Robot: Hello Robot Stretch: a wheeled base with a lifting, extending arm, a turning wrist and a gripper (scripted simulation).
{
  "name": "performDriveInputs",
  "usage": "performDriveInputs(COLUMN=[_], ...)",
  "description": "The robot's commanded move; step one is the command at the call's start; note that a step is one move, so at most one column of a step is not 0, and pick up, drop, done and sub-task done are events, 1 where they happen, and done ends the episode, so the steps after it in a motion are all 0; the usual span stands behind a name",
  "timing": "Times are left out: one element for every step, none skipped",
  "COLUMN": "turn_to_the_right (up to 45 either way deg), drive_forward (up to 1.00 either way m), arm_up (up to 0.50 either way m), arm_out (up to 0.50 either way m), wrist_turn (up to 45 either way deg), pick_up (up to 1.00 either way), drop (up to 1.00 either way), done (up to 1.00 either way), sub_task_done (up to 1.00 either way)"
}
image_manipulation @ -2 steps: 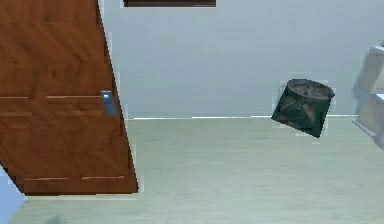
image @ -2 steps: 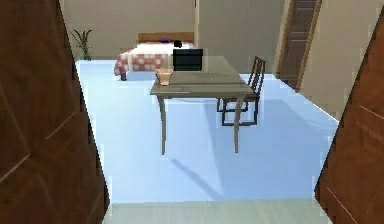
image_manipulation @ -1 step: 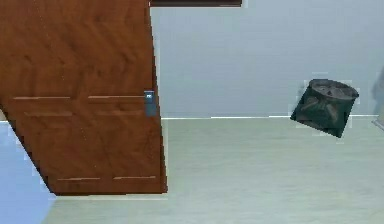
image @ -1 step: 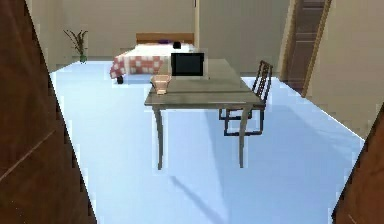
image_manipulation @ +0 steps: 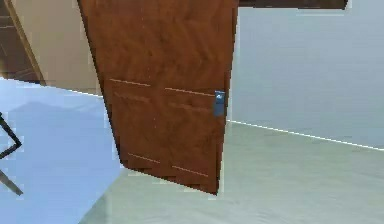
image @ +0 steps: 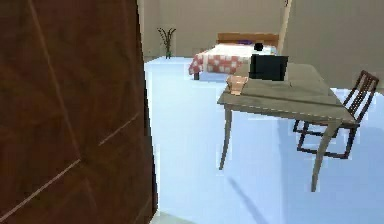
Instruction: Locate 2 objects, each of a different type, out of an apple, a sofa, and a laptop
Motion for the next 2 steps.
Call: performDriveInputs(turn_to_the_right=[0.0, -3.0], drive_forward=[1.0, 0.0], arm_up=[0.0, 0.0], arm_out=[0.0, 0.0], wrist_turn=[0.0, 0.0], pick_up=[0.0, 0.0], drop=[0.0, 0.0], done=[0.0, 0.0], sub_task_done=[0.0, 0.0])
